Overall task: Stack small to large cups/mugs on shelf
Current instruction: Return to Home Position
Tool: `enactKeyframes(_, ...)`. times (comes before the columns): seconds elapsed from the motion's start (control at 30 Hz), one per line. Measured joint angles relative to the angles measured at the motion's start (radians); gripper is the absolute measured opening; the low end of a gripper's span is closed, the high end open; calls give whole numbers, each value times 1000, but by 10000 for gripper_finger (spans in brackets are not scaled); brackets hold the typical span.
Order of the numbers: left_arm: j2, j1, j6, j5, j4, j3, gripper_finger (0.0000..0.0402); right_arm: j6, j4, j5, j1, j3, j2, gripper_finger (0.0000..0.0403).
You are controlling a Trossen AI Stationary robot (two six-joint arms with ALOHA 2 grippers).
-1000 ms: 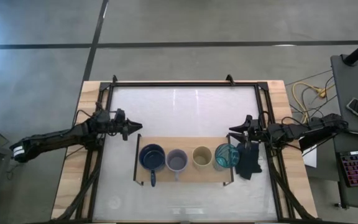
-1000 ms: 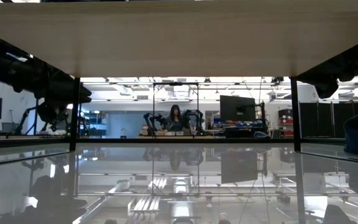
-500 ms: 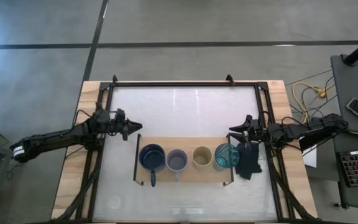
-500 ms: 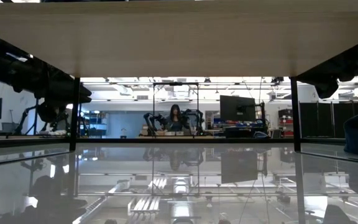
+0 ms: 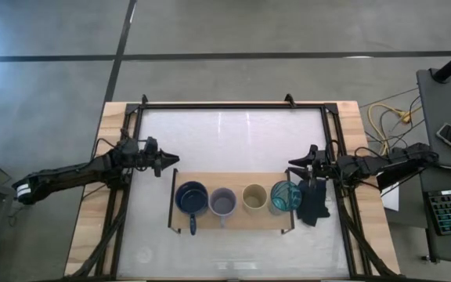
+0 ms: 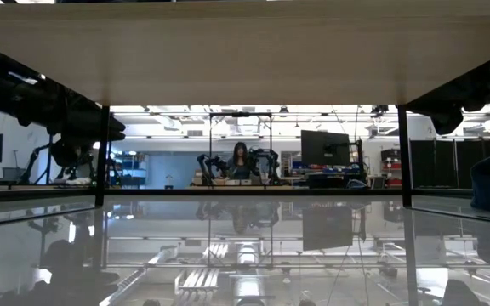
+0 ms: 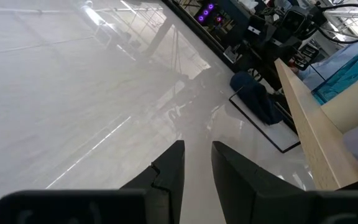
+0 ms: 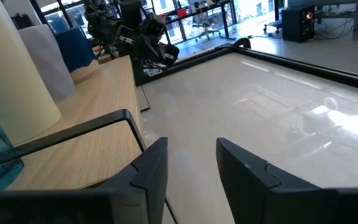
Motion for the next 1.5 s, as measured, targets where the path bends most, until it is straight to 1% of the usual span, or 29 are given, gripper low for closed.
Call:
enactKeyframes(0.47, 0, 0, 0, 0, 0, 0, 67, 0, 0, 0, 0, 0, 0, 120)
enactKeyframes(0.9, 0, 0, 0, 0, 0, 0, 67, 0, 0, 0, 0, 0, 0, 130)
enactKeyframes(1.2, 0, 0, 0, 0, 0, 0, 67, 0, 0, 0, 0, 0, 0, 123)
enactKeyframes(1.5, 0, 0, 0, 0, 0, 0, 67, 0, 0, 0, 0, 0, 0, 129)
